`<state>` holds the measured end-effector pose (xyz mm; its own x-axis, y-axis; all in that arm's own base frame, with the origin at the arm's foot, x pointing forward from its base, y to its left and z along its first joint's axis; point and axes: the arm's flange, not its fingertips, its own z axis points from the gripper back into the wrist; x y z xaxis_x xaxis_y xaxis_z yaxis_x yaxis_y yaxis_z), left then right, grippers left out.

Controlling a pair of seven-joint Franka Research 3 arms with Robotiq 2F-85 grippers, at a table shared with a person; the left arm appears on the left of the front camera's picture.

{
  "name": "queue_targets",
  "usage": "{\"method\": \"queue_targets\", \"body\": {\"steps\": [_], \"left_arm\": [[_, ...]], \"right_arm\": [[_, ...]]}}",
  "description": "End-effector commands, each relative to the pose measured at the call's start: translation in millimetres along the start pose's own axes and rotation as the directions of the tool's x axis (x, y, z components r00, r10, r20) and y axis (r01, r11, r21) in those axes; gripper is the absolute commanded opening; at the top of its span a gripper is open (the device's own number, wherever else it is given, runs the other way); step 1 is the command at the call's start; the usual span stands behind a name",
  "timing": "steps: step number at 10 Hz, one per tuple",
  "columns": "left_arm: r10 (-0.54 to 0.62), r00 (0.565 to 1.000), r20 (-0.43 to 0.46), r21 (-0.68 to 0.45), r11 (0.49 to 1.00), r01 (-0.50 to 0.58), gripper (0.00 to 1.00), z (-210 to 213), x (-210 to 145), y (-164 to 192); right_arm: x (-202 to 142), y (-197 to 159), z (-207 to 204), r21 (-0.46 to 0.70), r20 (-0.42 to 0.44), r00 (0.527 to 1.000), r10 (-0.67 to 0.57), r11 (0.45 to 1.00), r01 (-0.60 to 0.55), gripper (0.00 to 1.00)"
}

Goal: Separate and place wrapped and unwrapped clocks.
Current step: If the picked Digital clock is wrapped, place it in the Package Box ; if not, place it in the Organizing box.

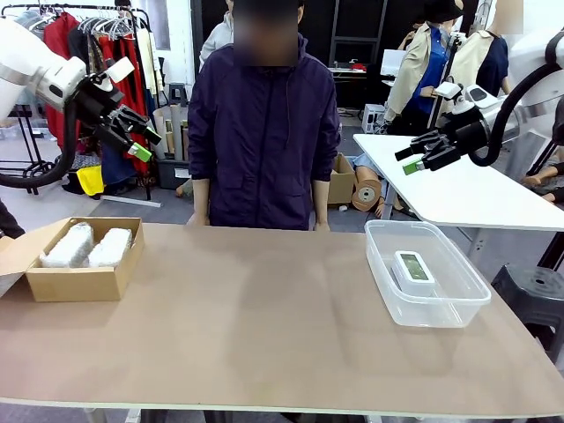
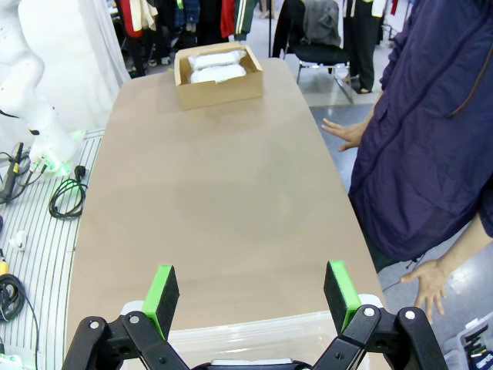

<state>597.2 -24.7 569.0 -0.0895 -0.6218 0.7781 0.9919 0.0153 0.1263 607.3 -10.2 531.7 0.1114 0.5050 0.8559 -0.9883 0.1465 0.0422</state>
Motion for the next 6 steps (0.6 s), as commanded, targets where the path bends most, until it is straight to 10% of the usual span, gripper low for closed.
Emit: {"method": "queue_targets", "body": {"steps": [1,6], "left_arm": [[-0.003,1.0,0.004,-0.007,1.0,0.003,1.0,2.5,1.2,2.5],[-0.003,1.0,0.004,-0.007,1.0,0.003,1.0,2.5,1.2,2.5]], "right_arm": [[2.3,0.6,-0.2,0.003,0.003,1.0,0.004,1.0,-0.004,1.0],[2.3,0.6,-0.2,0.003,0.003,1.0,0.004,1.0,-0.004,1.0]]}}
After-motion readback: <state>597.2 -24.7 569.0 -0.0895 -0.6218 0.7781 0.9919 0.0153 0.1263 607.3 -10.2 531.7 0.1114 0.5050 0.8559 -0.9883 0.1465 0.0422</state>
